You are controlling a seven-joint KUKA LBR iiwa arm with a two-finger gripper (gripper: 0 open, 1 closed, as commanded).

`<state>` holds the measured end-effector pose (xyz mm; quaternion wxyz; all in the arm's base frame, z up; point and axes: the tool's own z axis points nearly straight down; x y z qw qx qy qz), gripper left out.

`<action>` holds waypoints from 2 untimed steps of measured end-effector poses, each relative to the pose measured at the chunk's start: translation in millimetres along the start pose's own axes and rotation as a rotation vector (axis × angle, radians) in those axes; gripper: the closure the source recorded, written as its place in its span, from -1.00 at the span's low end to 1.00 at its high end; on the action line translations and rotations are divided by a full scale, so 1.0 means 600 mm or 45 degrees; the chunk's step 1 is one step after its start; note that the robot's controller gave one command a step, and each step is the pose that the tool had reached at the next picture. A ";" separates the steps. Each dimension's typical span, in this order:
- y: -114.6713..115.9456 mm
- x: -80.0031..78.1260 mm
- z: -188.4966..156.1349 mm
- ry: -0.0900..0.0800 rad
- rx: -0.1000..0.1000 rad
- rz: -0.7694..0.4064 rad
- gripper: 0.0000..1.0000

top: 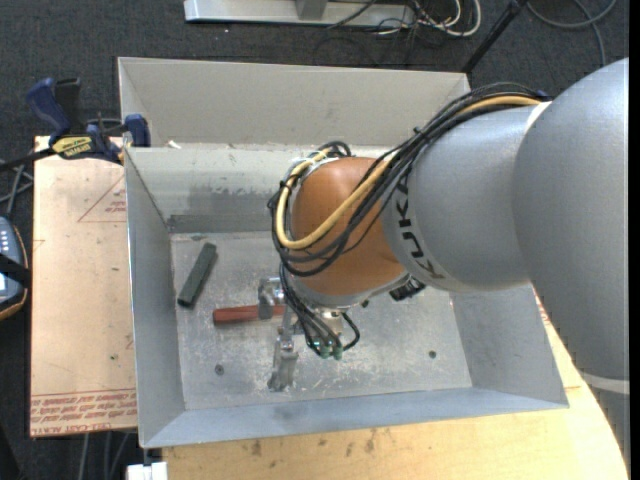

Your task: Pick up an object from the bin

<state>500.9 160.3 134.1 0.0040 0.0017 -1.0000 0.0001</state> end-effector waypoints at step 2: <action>0.038 -0.177 0.104 -0.014 -0.004 0.018 1.00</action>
Offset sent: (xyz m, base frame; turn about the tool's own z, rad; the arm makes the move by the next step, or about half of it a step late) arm 0.1049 0.0216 -0.0641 0.0135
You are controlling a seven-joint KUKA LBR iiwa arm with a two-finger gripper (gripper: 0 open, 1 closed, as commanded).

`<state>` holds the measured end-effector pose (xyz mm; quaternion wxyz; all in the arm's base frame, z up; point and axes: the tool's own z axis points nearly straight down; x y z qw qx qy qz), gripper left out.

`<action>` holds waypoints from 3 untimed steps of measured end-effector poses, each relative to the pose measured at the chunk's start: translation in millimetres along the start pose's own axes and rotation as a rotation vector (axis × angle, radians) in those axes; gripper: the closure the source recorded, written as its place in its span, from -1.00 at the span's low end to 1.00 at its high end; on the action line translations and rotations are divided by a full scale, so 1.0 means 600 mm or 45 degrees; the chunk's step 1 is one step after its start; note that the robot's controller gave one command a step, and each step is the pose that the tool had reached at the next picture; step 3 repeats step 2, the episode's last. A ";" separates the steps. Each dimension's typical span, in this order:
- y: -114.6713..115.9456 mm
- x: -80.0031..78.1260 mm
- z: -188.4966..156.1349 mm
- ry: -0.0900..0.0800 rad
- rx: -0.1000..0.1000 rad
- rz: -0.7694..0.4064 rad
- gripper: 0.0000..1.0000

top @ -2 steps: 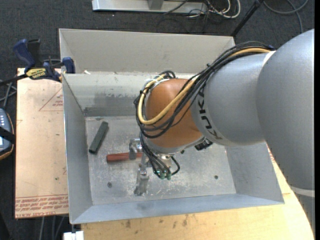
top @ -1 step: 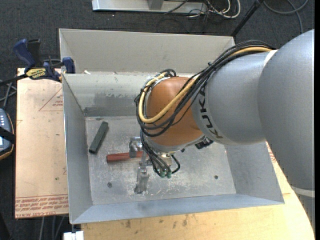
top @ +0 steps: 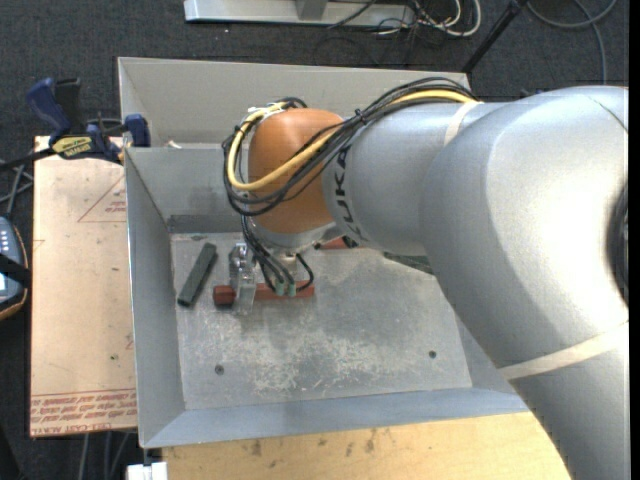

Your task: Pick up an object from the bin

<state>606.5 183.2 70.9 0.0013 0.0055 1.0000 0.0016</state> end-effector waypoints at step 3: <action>-0.004 -0.019 -0.336 -0.006 0.001 -0.129 1.00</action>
Offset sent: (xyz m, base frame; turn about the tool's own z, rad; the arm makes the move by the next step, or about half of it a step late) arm 0.0100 -0.0042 0.1992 -0.1027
